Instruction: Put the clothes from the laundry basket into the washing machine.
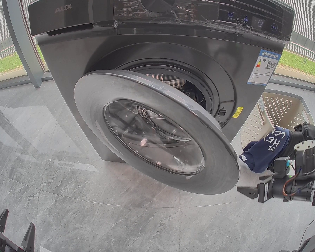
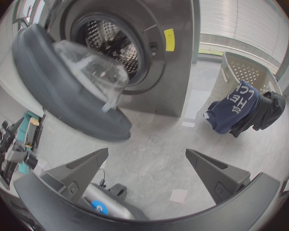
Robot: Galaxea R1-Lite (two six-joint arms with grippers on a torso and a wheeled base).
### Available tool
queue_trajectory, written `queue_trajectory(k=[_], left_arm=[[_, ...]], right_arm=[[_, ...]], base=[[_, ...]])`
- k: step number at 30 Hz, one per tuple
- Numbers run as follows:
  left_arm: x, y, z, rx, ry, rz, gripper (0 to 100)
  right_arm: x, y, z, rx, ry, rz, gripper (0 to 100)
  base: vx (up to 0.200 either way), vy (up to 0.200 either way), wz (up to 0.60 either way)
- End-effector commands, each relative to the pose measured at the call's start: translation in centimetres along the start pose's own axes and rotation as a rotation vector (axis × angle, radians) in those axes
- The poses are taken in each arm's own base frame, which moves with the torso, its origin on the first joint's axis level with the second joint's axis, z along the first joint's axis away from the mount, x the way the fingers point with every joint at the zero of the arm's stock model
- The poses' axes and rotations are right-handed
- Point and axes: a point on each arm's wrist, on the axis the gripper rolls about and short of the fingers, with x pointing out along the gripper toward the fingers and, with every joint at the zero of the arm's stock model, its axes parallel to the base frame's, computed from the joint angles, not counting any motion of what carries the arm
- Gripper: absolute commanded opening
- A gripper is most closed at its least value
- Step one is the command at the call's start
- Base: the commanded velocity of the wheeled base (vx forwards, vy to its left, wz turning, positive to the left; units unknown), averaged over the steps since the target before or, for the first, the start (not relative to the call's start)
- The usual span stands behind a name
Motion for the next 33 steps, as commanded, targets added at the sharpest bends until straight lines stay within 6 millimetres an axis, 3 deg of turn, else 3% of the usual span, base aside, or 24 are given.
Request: queue_trajectory(k=[1, 4, 8, 13, 21, 27, 33], left_arm=[[0.0, 0.0, -0.5, 0.0, 0.001, 0.0, 100], [0.0, 0.0, -0.5, 0.0, 0.001, 0.0, 100], [0.0, 0.0, -0.5, 0.0, 0.001, 0.0, 100], [0.0, 0.0, -0.5, 0.0, 0.001, 0.0, 100], [0.0, 0.0, -0.5, 0.0, 0.001, 0.0, 100], [0.0, 0.0, -0.5, 0.0, 0.001, 0.0, 100], [0.0, 0.0, -0.5, 0.0, 0.001, 0.0, 100]], right_arm=[[2.9, -1.3, 2.2, 0.037, -0.002, -0.057, 100], [4.6, -1.0, 3.8, 0.039, -0.022, -0.046, 100], [5.4, -0.3, 4.0, 0.023, -0.018, -0.023, 100], [4.9, 1.4, 2.0, -0.02, 0.04, 0.04, 100], [1.5, 4.9, -0.2, -0.116, 0.041, 0.209, 100], [1.7, 5.1, 0.9, -0.093, 0.006, 0.2, 100], [3.7, 5.2, 2.0, -0.076, 0.011, 0.179, 100]], base=[[0.0, 0.0, 0.0], [0.0, 0.0, 0.0], [0.0, 0.0, 0.0], [0.0, 0.0, 0.0], [0.0, 0.0, 0.0], [0.0, 0.0, 0.0], [0.0, 0.0, 0.0]])
